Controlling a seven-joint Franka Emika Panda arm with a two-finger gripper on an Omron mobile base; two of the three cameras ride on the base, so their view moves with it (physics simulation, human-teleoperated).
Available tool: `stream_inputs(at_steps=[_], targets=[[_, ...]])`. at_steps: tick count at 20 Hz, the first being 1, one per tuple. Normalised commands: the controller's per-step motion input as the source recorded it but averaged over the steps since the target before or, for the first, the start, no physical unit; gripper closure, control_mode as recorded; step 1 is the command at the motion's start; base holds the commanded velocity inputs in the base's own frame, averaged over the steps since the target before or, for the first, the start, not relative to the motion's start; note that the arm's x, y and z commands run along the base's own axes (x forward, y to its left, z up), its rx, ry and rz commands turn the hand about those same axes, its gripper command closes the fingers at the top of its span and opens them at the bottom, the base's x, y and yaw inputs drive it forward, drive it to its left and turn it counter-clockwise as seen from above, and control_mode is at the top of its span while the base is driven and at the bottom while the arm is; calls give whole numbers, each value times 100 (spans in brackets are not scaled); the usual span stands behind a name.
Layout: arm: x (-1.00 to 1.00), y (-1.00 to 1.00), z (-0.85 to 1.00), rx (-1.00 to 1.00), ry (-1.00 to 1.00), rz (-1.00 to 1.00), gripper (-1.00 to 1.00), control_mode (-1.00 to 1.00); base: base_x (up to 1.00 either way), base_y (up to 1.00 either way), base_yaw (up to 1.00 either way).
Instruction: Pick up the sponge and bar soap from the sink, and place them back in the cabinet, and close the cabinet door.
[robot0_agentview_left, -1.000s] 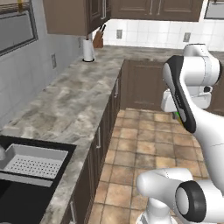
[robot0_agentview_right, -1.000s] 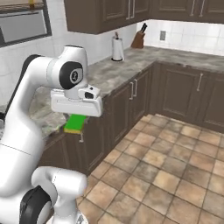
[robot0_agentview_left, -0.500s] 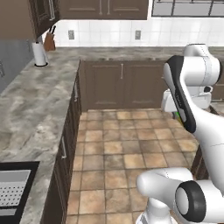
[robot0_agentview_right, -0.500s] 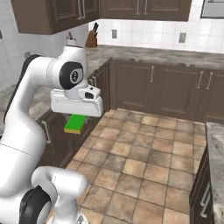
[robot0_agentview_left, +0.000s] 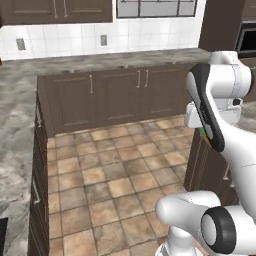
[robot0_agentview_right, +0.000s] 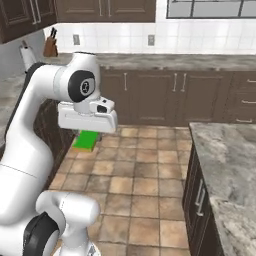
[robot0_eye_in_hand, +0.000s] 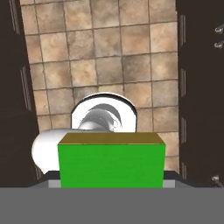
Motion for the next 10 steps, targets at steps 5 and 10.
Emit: stream_inputs(at_steps=[5, 10], targets=[[0, 0, 0, 0, 0, 0, 100, 100, 0, 0, -48], [0, 0, 0, 0, 0, 0, 100, 100, 0, 0, -47]])
